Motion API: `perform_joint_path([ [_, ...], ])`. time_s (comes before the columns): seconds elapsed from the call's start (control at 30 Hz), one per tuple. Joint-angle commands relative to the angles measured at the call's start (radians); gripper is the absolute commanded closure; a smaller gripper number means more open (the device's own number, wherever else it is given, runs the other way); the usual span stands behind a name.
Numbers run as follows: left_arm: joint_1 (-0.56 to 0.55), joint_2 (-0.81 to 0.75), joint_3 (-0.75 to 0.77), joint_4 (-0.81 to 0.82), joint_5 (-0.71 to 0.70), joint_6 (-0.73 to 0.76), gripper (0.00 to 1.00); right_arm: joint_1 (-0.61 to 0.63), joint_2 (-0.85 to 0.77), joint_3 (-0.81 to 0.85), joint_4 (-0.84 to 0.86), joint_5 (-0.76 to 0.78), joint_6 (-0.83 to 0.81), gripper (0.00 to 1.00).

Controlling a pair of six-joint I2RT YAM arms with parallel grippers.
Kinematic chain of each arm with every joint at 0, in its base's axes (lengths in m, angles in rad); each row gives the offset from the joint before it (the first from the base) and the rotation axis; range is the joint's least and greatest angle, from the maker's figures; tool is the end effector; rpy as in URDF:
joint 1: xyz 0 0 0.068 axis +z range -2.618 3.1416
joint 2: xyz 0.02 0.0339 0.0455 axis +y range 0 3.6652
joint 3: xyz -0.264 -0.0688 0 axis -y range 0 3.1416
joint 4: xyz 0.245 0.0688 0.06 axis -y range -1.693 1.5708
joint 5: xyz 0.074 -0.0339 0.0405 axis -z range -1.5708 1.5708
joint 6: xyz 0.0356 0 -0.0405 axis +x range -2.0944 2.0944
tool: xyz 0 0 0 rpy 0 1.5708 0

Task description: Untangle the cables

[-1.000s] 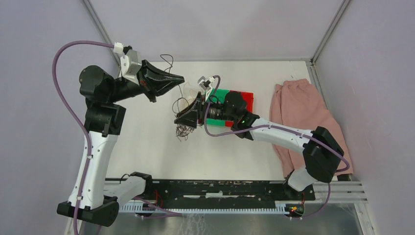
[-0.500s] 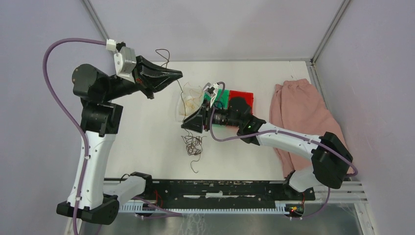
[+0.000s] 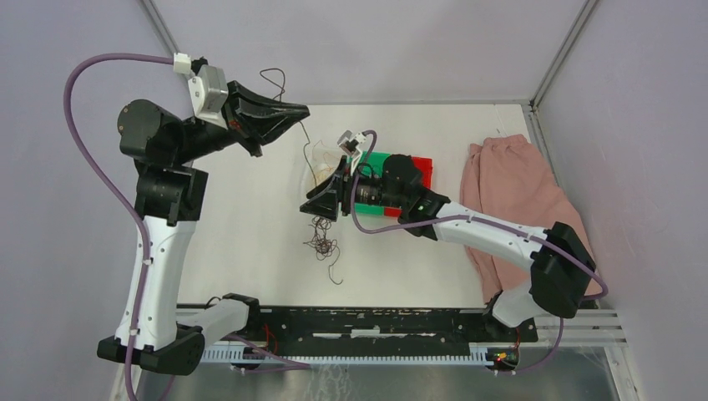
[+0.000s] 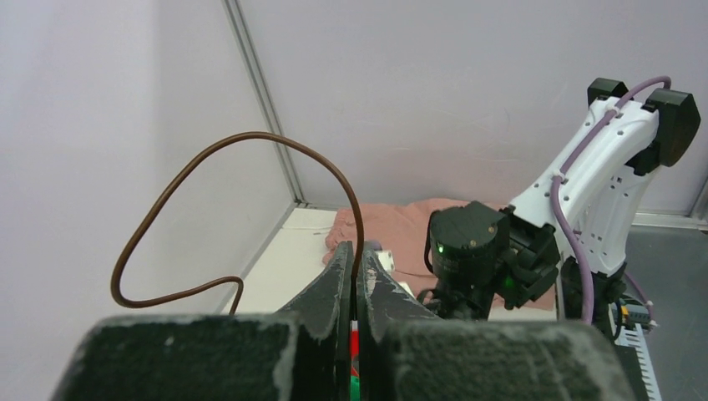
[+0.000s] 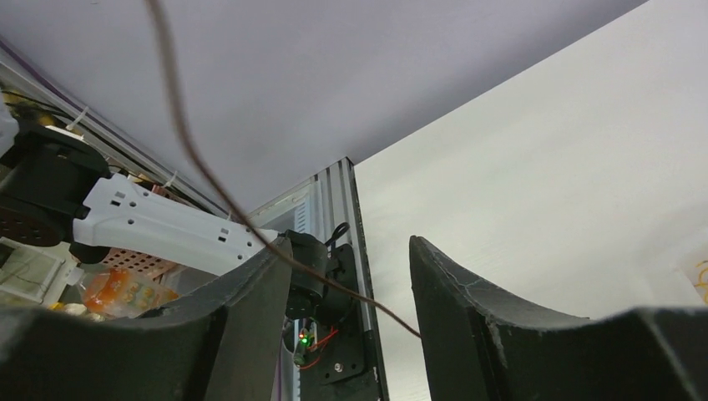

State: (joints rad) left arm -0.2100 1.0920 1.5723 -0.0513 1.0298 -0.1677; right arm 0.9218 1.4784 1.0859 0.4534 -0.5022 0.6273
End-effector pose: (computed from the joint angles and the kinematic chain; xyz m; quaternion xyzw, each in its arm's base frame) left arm 0.1618 -0.0657 0.5526 0.4242 0.4615 -0.3989 0.6693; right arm 0.1979 0.2892 0.3445 -0.2764 0.6300 0.6151 0.3851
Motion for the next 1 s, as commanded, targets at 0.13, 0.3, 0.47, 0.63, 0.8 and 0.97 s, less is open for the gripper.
perform_joint_path([
  [0.13,-0.003,0.052,0.163,0.042,-0.028,-0.039,0.97,0.024,0.136,0.108,0.017,0.016,-0.018,0.46],
  [0.3,-0.003,0.098,0.276,0.040,-0.064,-0.027,0.97,0.025,0.184,0.102,0.036,0.015,0.022,0.52],
  [0.47,-0.003,0.155,0.412,0.061,-0.136,-0.039,0.97,0.025,0.197,0.058,0.028,0.044,0.022,0.52],
  [0.63,-0.004,0.228,0.600,0.080,-0.217,-0.016,0.97,0.019,0.201,0.025,-0.032,0.067,-0.010,0.52],
  [0.8,-0.003,0.283,0.737,0.134,-0.323,0.087,0.97,-0.014,0.189,-0.036,-0.050,0.061,-0.003,0.51],
  [0.97,-0.004,0.307,0.786,0.251,-0.426,0.205,0.97,-0.037,0.136,-0.122,-0.085,0.075,-0.033,0.51],
])
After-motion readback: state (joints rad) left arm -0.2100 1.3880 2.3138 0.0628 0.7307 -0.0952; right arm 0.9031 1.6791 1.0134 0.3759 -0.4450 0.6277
